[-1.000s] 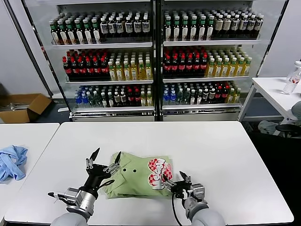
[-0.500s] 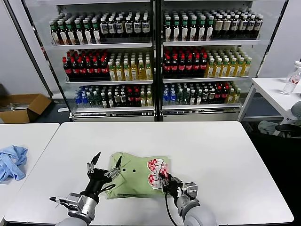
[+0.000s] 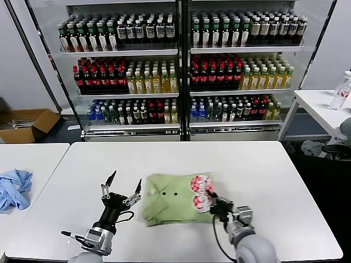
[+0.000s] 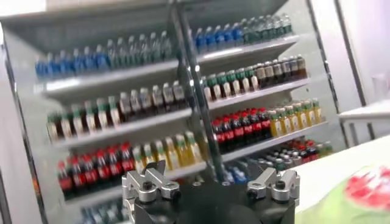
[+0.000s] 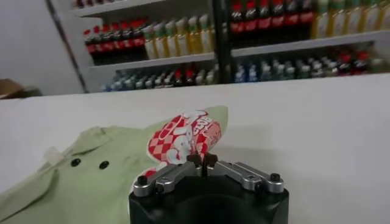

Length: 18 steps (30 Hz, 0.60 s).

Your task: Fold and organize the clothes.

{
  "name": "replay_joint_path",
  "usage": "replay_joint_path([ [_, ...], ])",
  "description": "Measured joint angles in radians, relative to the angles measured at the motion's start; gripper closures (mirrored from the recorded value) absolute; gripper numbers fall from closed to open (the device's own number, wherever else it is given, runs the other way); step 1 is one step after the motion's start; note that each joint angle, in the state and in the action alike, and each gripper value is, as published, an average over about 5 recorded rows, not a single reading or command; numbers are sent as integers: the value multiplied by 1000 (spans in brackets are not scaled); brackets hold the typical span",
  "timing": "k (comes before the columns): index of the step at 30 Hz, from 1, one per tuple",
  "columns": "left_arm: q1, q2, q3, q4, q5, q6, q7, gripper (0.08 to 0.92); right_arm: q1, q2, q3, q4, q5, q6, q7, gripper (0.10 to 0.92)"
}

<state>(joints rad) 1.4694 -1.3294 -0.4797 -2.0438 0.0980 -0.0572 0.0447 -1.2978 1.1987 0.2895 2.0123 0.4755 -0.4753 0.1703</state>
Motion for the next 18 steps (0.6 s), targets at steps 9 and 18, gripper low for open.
replay_joint_path([
  [9, -49, 8, -3, 59, 252, -175, 2, 177, -58, -14, 87, 0, -99, 49, -40, 864],
  [18, -81, 16, 5, 65, 238, -175, 31, 177, -85, -32, 146, 14, -199, 112, -53, 613],
])
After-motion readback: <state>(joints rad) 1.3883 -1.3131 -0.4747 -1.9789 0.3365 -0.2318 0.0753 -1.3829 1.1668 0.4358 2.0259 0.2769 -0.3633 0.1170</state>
